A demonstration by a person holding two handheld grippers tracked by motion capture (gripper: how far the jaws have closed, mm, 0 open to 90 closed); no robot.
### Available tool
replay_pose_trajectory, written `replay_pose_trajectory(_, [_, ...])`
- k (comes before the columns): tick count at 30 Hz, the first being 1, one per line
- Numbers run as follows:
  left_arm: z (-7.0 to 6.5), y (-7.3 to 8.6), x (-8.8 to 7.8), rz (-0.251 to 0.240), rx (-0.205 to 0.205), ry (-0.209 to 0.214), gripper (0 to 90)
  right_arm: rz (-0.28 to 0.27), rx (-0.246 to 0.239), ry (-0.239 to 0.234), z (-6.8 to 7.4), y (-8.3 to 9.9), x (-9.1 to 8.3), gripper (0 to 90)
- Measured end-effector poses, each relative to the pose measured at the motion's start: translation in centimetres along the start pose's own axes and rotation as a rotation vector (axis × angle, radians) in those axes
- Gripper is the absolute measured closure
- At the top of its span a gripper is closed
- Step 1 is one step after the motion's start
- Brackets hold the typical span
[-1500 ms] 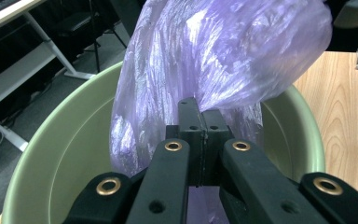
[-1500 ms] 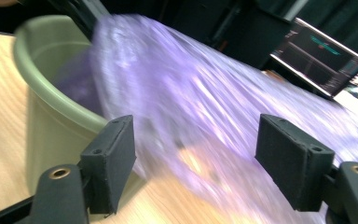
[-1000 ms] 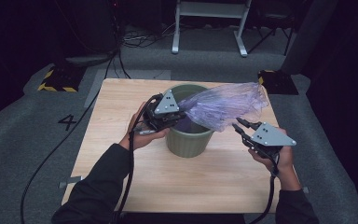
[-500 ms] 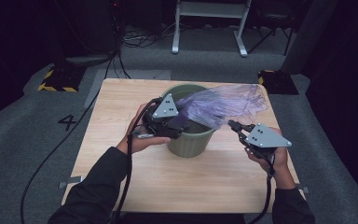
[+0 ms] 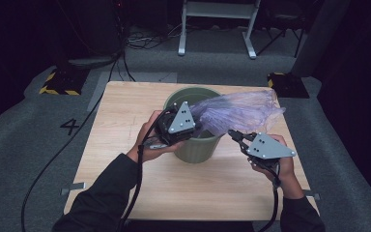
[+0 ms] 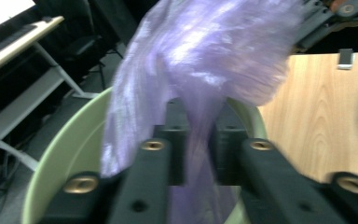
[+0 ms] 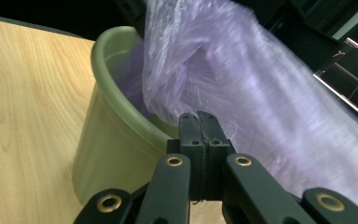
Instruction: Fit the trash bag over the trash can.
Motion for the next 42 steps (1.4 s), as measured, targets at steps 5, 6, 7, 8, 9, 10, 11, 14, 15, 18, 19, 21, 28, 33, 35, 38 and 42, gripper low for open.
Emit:
replay_pose_trajectory(5, [0.4, 0.8, -0.5, 0.006, -0.013, -0.004, 88.6, -0.009, 0.020, -0.023, 0.5, 0.0, -0.2, 89.9])
replay_pose_trajectory(6, [0.3, 1.0, -0.6, 0.005, -0.025, 0.002, 84.2, -0.007, 0.024, -0.029, 0.6, 0.0, -0.3, 89.9])
replay_pose_trajectory(7, [0.4, 1.1, -0.8, 0.001, -0.035, -0.001, 77.4, -0.006, 0.023, -0.032, 0.7, 0.0, -0.3, 89.9])
replay_pose_trajectory(8, [0.3, 1.1, -1.0, -0.009, -0.047, 0.002, 67.2, -0.005, 0.019, -0.035, 0.8, 0.0, -0.3, 89.9])
replay_pose_trajectory(9, [0.3, 0.9, -1.2, -0.025, -0.058, 0.008, 58.5, -0.005, 0.021, -0.038, 0.9, -0.1, -0.4, 89.9])
replay_pose_trajectory(10, [0.1, 0.8, -1.5, -0.043, -0.071, 0.022, 49.1, -0.009, 0.022, -0.039, 0.9, -0.2, -0.4, 90.0])
replay_pose_trajectory(11, [-0.1, 0.5, -1.8, -0.068, -0.080, 0.035, 39.9, -0.016, 0.022, -0.042, 1.0, -0.3, -0.5, 90.0])
replay_pose_trajectory(14, [-0.9, -0.2, -2.4, -0.111, -0.081, 0.063, 22.8, -0.025, 0.025, -0.058, 1.4, -0.8, -0.7, 90.0])
replay_pose_trajectory(15, [-1.2, -0.4, -2.5, -0.116, -0.084, 0.075, 19.3, -0.024, 0.025, -0.061, 1.5, -0.9, -0.7, 89.9])
replay_pose_trajectory(18, [-2.1, -0.8, -2.7, -0.133, -0.092, 0.098, 16.0, -0.021, 0.016, -0.061, 1.7, -1.1, -0.7, 90.0])
replay_pose_trajectory(19, [-2.3, -0.9, -2.8, -0.144, -0.102, 0.102, 15.5, -0.021, 0.016, -0.063, 1.9, -1.2, -0.7, 90.0])
replay_pose_trajectory(21, [-2.6, -1.2, -2.8, -0.150, -0.104, 0.093, 15.4, -0.026, 0.014, -0.072, 2.1, -1.4, -0.7, 90.0])
replay_pose_trajectory(28, [-2.5, -1.8, -2.6, -0.164, -0.129, 0.045, 15.5, -0.016, -0.007, -0.080, 2.9, -1.6, -0.2, 89.9])
replay_pose_trajectory(33, [-1.5, -0.8, -3.5, -0.154, -0.171, 0.000, 15.5, -0.008, 0.001, -0.064, 2.8, -1.5, -0.2, 90.0])
replay_pose_trajectory(35, [-1.2, -0.6, -4.1, -0.168, -0.180, -0.014, 15.5, -0.010, 0.007, -0.061, 2.7, -1.5, -0.2, 90.0])
replay_pose_trajectory(38, [-1.4, -0.9, -4.6, -0.187, -0.192, -0.002, 15.5, -0.014, 0.010, -0.069, 2.8, -1.7, -0.1, 89.9])
replay_pose_trajectory(42, [-2.6, -1.9, -4.2, -0.193, -0.156, 0.012, 15.4, -0.017, -0.007, -0.084, 3.6, -2.2, 0.2, 89.9])
Point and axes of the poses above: each handheld gripper's, and its own axes: x roughly forward along the jaws, y roughly out of its underside, z roughly to its left, the point moved 10 cm from there along x, roughly forward along the jaws, and after that the axes turned 1 degree about -z, right-handed, at the moved point
